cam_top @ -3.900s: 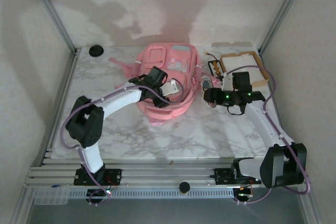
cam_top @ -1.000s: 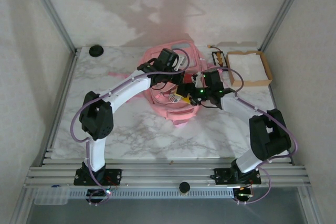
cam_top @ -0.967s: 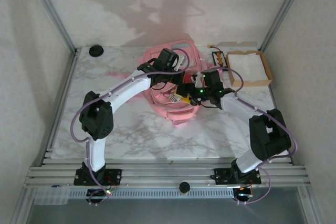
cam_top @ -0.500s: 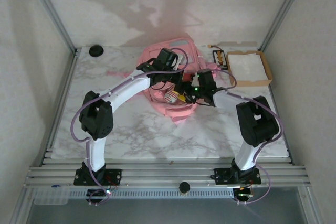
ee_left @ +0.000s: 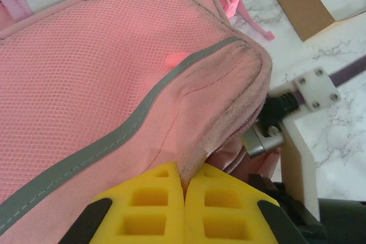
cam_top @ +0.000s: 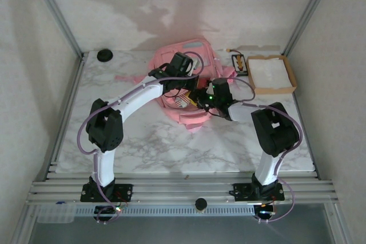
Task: Pack the student bag
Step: Place the glasses case in the student bag.
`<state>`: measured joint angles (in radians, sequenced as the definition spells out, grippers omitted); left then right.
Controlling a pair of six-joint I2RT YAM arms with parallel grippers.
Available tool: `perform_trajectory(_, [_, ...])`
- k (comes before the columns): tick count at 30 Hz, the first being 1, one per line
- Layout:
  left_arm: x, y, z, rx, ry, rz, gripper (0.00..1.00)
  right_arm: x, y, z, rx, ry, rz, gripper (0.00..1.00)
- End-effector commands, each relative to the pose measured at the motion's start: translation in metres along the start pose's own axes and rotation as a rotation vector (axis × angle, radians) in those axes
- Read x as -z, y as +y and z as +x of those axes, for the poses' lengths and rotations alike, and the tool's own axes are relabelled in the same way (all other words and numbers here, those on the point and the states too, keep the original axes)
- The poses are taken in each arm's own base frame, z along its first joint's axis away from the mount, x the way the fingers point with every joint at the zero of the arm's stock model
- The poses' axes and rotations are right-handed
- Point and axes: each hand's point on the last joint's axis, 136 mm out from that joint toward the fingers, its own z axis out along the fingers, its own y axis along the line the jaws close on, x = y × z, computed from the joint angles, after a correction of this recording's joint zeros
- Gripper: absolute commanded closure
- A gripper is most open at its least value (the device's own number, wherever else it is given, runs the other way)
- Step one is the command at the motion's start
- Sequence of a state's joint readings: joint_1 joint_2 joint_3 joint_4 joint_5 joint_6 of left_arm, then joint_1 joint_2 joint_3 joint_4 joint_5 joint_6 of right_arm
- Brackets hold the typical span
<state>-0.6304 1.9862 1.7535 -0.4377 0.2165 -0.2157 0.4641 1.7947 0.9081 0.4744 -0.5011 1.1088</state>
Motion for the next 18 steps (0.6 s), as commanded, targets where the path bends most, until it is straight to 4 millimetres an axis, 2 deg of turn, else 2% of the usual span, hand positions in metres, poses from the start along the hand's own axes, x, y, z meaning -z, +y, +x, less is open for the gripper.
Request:
perform_trajectory(1, [0.032,-0.025,-0.042,0.040,-0.136,0.077,1.00,0.027,0.043,-0.020,0.007,-0.169,-0.137,0.82])
perform_trajectory(6, [0.036,-0.029,-0.044,0.070,-0.144,0.102,1.00,0.060,0.030,-0.029,-0.049,-0.319,-0.064,0.81])
perform_trajectory(8, [0.036,-0.035,-0.043,0.085,-0.140,0.127,1.00,0.066,0.030,-0.036,-0.070,-0.369,-0.068,0.81])
perform_trajectory(10, [0.037,-0.042,-0.043,0.097,-0.134,0.154,1.00,0.062,0.045,-0.043,-0.083,-0.377,-0.110,0.81])
perform_trajectory(13, [0.038,-0.063,-0.039,0.109,-0.120,0.225,1.00,0.041,0.067,-0.057,-0.093,-0.373,-0.116,0.80])
perform_trajectory(15, [0.040,-0.071,-0.039,0.129,-0.120,0.255,1.00,0.038,0.063,-0.070,-0.140,-0.439,-0.114,0.80])
perform_trajectory(18, [0.044,-0.072,-0.045,0.153,-0.135,0.258,1.00,0.043,0.047,-0.081,-0.203,-0.534,-0.117,0.82])
